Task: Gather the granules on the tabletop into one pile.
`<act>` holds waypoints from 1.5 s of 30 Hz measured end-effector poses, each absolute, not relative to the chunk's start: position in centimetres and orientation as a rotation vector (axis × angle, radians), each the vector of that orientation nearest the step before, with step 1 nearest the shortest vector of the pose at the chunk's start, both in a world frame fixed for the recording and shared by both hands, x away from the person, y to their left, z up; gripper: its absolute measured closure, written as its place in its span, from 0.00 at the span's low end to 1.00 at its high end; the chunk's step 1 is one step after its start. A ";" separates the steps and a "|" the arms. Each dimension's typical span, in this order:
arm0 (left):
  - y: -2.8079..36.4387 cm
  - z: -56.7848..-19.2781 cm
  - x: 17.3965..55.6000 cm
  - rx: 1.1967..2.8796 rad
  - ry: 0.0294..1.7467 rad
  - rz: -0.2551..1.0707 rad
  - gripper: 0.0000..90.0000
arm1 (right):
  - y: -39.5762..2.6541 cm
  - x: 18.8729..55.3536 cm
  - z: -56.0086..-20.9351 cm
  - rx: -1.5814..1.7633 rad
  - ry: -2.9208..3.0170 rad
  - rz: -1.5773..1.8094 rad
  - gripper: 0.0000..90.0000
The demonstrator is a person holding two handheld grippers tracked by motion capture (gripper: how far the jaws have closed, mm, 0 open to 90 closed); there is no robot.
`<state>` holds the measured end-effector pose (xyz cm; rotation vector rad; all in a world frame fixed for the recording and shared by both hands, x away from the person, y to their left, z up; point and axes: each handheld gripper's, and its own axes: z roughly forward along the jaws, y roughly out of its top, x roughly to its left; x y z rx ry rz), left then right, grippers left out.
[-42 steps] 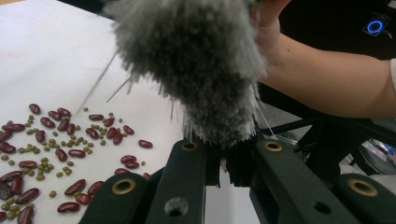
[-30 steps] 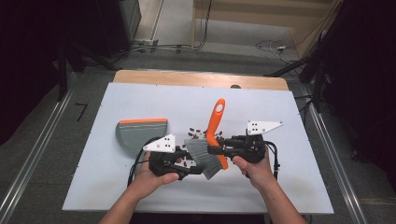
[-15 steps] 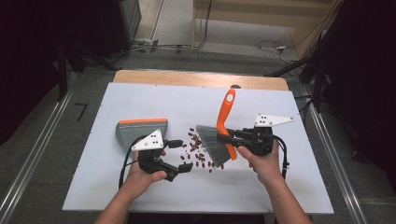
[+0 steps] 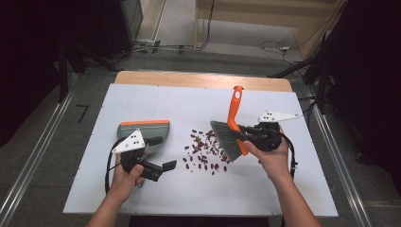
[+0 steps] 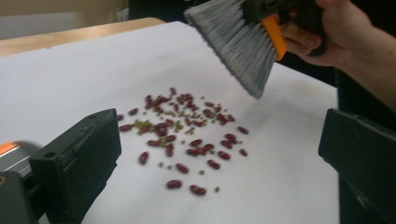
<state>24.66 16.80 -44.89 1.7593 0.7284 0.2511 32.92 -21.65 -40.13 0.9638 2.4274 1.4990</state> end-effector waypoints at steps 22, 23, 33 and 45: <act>20.3 -45.0 24.7 1.752 0.810 0.357 0.00 | -21.4 39.1 -41.7 1.119 2.416 0.894 0.76; 20.4 -45.0 24.7 1.753 0.812 0.357 0.00 | -21.2 39.4 -41.8 1.120 2.420 0.872 0.76; 20.9 -45.1 24.7 1.745 0.817 0.352 0.00 | -17.8 41.6 -42.7 1.078 2.413 0.634 0.76; 21.1 -45.2 24.8 1.742 0.830 0.351 0.00 | -14.4 41.9 -43.6 1.001 2.453 0.487 0.76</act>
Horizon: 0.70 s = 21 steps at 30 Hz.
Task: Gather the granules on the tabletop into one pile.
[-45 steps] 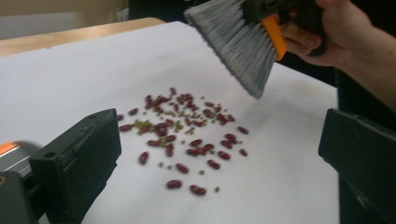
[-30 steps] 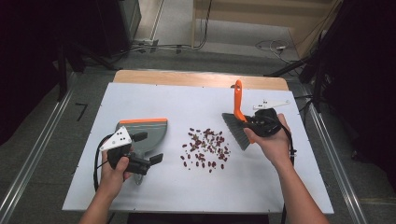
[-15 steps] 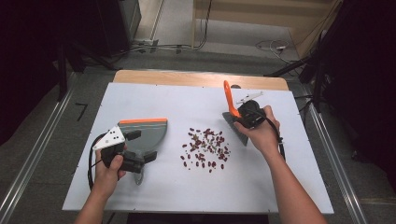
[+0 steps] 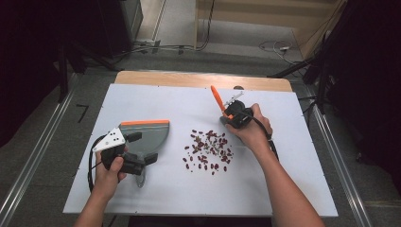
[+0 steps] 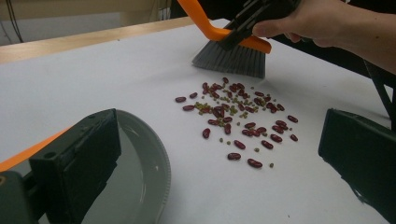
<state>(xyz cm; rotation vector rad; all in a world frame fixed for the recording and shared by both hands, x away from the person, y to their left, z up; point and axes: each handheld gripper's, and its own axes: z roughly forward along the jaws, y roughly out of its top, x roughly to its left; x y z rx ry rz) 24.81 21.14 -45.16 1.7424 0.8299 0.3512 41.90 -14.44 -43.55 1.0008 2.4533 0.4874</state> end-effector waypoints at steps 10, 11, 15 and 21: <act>21.2 -45.1 24.8 1.732 0.836 0.352 0.00 | -12.7 40.5 -43.8 0.949 2.493 0.437 0.77; 21.2 -45.1 24.8 1.730 0.837 0.350 0.00 | -12.6 40.4 -43.9 0.946 2.494 0.433 0.77; 21.2 -45.1 24.8 1.729 0.836 0.352 0.00 | -12.0 39.8 -44.0 0.922 2.500 0.418 0.77; 21.1 -45.2 24.9 1.732 0.839 0.351 0.00 | -11.7 39.2 -44.0 0.915 2.512 0.428 0.77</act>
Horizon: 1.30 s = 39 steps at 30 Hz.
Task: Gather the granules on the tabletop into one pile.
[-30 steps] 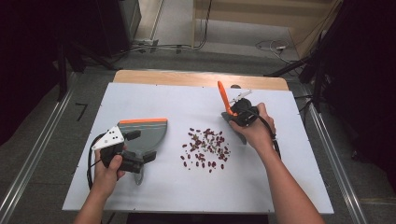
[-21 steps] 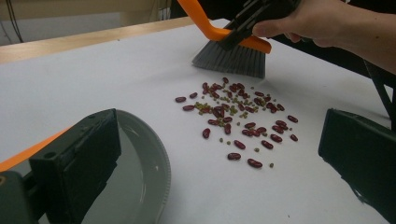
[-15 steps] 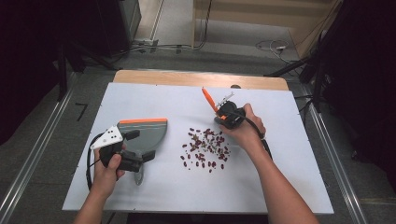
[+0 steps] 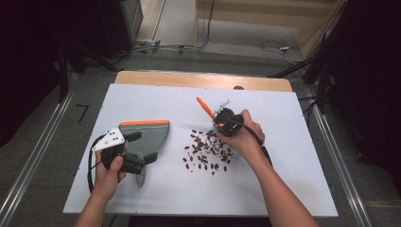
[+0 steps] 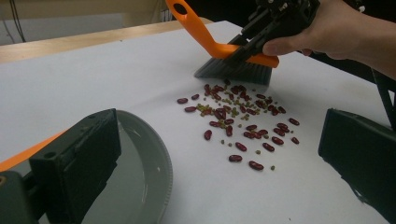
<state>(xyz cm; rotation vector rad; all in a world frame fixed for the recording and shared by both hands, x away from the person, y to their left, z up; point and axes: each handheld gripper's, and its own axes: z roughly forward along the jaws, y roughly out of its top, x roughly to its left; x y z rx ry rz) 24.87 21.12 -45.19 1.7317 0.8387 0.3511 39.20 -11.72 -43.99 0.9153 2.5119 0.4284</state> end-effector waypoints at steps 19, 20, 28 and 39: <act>21.5 -45.2 24.9 1.726 0.843 0.360 0.00 | -13.1 37.8 -41.2 0.949 2.553 0.662 0.77; 21.5 -45.2 24.9 1.726 0.842 0.360 0.00 | -13.1 37.6 -40.9 0.950 2.562 0.685 0.77; 21.7 -45.1 24.8 1.715 0.840 0.369 0.00 | -10.8 35.0 -40.1 0.914 2.776 0.878 0.77; 22.5 -44.9 24.7 1.704 0.851 0.382 0.00 | -6.2 32.5 -42.0 0.924 2.959 0.966 0.77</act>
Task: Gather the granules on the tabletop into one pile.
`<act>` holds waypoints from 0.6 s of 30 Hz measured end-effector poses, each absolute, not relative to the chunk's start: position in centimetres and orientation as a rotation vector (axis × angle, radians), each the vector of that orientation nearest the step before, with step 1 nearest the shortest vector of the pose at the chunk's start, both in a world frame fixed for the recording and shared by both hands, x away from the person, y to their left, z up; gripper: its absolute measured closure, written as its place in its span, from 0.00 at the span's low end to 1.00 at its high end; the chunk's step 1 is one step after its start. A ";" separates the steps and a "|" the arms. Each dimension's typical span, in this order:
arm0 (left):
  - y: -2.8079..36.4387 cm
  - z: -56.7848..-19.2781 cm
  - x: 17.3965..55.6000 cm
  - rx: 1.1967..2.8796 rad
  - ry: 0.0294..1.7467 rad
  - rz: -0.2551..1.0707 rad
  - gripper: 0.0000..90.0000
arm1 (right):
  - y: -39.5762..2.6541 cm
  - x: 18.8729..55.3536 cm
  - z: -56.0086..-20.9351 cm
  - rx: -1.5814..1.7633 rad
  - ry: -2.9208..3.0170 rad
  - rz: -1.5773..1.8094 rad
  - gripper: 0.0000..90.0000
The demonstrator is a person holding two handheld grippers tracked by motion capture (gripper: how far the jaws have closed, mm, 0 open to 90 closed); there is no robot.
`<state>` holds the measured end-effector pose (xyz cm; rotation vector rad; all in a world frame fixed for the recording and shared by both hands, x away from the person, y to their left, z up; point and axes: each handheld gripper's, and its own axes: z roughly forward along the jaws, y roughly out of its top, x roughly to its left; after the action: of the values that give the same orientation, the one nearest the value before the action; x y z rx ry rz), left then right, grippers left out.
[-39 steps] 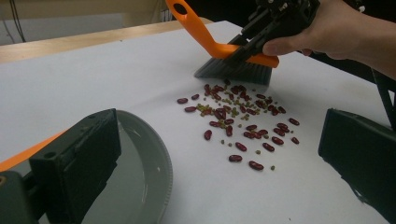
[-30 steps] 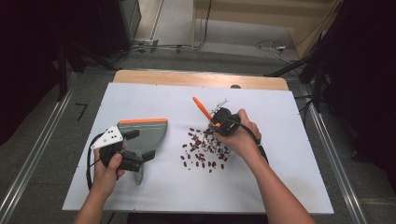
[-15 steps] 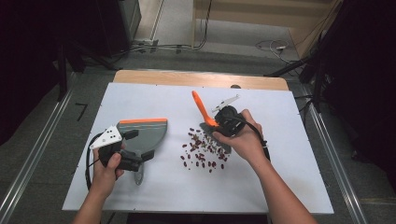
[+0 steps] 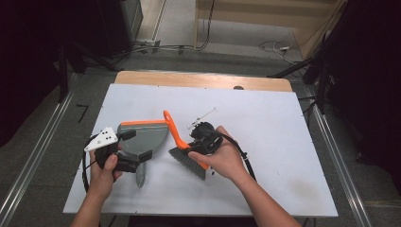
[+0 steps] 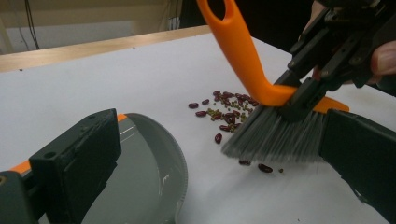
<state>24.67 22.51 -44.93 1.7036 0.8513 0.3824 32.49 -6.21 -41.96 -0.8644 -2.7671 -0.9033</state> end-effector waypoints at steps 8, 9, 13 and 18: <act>22.5 -45.0 24.8 1.702 0.854 0.378 0.00 | -5.3 33.8 -44.6 -0.952 -2.696 -0.846 0.77; 22.5 -45.1 24.8 1.703 0.854 0.378 0.00 | -5.5 34.2 -44.8 -0.979 -2.698 -0.852 0.77; 22.4 -45.1 24.8 1.710 0.854 0.375 0.00 | -6.4 35.3 -45.4 -1.027 -2.701 -0.865 0.76; 22.4 -45.2 24.8 1.708 0.855 0.374 0.00 | -7.6 36.3 -45.6 -1.092 -2.695 -0.857 0.76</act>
<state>24.84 22.39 -45.15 1.7083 0.8552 0.3739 36.32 -7.58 -45.60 -1.0917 -2.6951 -0.8574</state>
